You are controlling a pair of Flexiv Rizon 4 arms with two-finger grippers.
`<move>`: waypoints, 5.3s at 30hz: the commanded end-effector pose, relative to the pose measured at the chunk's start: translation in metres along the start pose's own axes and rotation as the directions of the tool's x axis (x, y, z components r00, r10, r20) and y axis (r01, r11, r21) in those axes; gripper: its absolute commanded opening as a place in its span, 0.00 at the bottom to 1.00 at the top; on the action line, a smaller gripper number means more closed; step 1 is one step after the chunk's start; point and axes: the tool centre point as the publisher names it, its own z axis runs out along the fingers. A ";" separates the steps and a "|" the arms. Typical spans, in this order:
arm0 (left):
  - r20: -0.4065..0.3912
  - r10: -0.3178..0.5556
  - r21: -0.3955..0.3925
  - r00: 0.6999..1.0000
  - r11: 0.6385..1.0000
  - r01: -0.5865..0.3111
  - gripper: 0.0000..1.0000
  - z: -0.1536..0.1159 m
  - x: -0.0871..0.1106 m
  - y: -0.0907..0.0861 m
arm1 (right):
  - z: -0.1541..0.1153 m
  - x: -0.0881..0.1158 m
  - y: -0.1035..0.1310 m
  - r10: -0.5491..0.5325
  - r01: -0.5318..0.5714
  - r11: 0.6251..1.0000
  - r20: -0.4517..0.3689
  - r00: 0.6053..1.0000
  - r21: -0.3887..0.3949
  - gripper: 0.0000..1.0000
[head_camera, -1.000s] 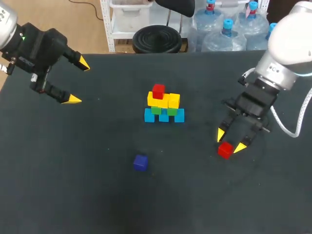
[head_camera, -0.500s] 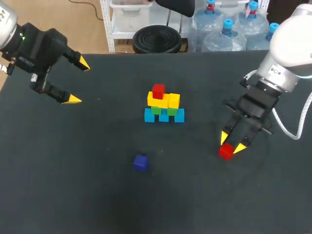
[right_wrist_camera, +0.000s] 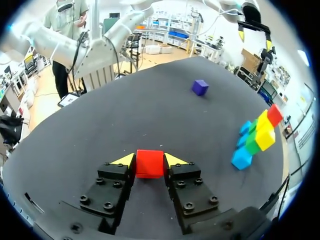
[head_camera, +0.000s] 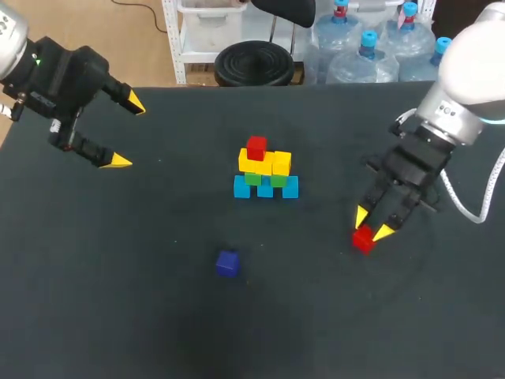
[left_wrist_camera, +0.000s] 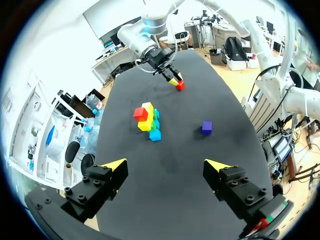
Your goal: Place the blue cubes, place green cubes on the blue cubes, place the yellow cubes on the green cubes, then place the red cubes on the yellow cubes, and place purple cube on the red cubes.
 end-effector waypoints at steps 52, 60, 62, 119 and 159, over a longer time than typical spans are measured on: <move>0.004 0.003 -0.002 1.000 1.000 -0.003 1.00 0.000 0.001 -0.001 | -0.058 -0.061 -0.183 0.560 -0.498 0.675 0.062 0.826 0.545 0.00; 0.004 0.003 -0.002 1.000 1.000 -0.003 1.00 0.000 0.001 -0.001 | -0.053 -0.065 -0.187 0.572 -0.496 0.664 0.047 0.819 0.559 0.00; 0.004 0.003 -0.002 1.000 1.000 -0.003 1.00 0.000 0.001 -0.001 | -0.051 -0.067 -0.187 0.566 -0.486 0.670 0.038 0.823 0.561 0.00; 0.004 0.003 -0.002 1.000 1.000 -0.003 1.00 0.000 0.001 -0.001 | -0.036 -0.061 -0.205 0.570 -0.506 0.660 0.067 0.819 0.555 0.00; 0.004 0.003 -0.002 1.000 1.000 -0.003 1.00 0.000 0.001 -0.001 | -0.032 -0.055 -0.203 0.586 -0.524 0.652 0.074 0.807 0.548 0.00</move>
